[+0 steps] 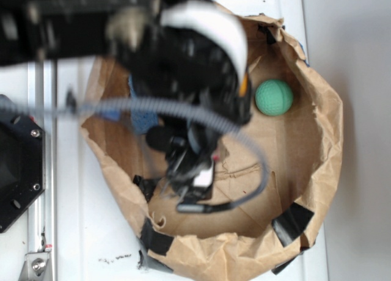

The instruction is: Grab the rock.

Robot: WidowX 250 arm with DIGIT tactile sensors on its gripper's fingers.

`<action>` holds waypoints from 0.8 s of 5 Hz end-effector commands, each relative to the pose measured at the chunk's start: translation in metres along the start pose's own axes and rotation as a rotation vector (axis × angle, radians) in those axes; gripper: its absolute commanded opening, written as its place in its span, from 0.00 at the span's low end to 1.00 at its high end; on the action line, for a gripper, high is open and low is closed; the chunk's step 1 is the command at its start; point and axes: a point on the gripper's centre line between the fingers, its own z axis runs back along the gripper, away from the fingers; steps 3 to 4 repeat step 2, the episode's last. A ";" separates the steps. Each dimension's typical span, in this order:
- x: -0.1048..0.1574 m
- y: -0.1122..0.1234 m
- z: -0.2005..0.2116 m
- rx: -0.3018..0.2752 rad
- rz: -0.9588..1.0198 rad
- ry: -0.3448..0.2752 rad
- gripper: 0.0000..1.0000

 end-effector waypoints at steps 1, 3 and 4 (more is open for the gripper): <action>0.016 0.012 0.017 0.098 0.240 0.075 0.00; 0.014 0.013 0.013 0.100 0.271 0.109 0.00; 0.014 0.013 0.013 0.100 0.271 0.109 0.00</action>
